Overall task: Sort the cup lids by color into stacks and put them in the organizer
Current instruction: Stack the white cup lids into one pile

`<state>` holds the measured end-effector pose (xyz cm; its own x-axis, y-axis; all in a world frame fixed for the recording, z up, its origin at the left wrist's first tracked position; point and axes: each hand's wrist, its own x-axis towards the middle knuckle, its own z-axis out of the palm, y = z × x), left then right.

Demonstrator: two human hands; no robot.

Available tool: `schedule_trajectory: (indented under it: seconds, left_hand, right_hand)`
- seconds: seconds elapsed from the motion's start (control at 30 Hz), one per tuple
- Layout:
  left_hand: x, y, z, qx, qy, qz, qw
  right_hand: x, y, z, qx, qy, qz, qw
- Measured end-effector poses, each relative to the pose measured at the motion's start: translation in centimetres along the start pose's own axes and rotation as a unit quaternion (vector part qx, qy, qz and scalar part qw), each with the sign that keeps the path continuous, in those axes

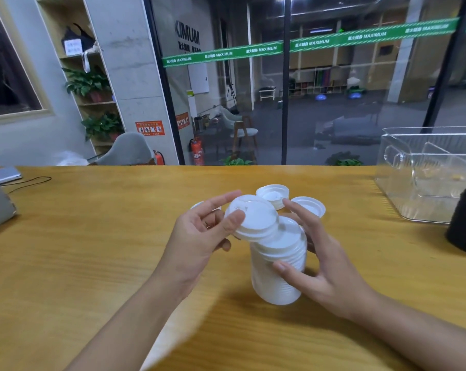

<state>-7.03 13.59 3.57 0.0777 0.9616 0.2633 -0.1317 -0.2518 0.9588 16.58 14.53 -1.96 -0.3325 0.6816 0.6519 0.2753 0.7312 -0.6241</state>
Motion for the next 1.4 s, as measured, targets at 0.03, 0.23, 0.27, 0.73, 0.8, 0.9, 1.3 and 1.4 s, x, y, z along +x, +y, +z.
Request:
schedule_trajectory:
  seconds: [0.03, 0.23, 0.27, 0.73, 0.8, 0.9, 1.3, 1.4]
  left_hand:
    - [-0.1, -0.1, 0.1, 0.042, -0.005, 0.013, 0.999]
    - [-0.7, -0.8, 0.9, 0.141, -0.021, 0.046, 0.989]
    - [-0.7, -1.0, 0.9, 0.169, -0.012, 0.055, 0.984]
    - [-1.0, -1.2, 1.9, 0.177, -0.047, 0.107, 0.977]
    - [-1.0, -1.3, 2.1, 0.188, -0.046, 0.113, 0.974]
    - [-1.0, -1.5, 2.2, 0.199, -0.041, 0.119, 0.972]
    - [-1.3, -2.3, 2.9, 0.19, -0.055, 0.087, 0.976]
    - [-1.2, -2.3, 2.9, 0.192, -0.057, 0.083, 0.976]
  right_hand:
    - [0.0, 0.0, 0.0, -0.001, -0.001, 0.0, 1.0]
    - [0.0, 0.1, -0.1, 0.0, 0.001, 0.005, 1.0]
    - [0.0, 0.0, -0.1, 0.002, 0.001, 0.007, 1.0]
    - [-0.1, -0.1, 0.0, 0.001, -0.011, 0.01, 1.0]
    - [0.0, -0.1, 0.0, -0.013, -0.012, -0.004, 1.0]
    - [0.0, 0.0, 0.0, -0.019, -0.008, -0.021, 1.0]
    - [-0.2, 0.2, -0.1, -0.017, -0.033, 0.011, 0.999]
    - [-0.3, 0.1, -0.2, -0.02, -0.037, 0.014, 0.999]
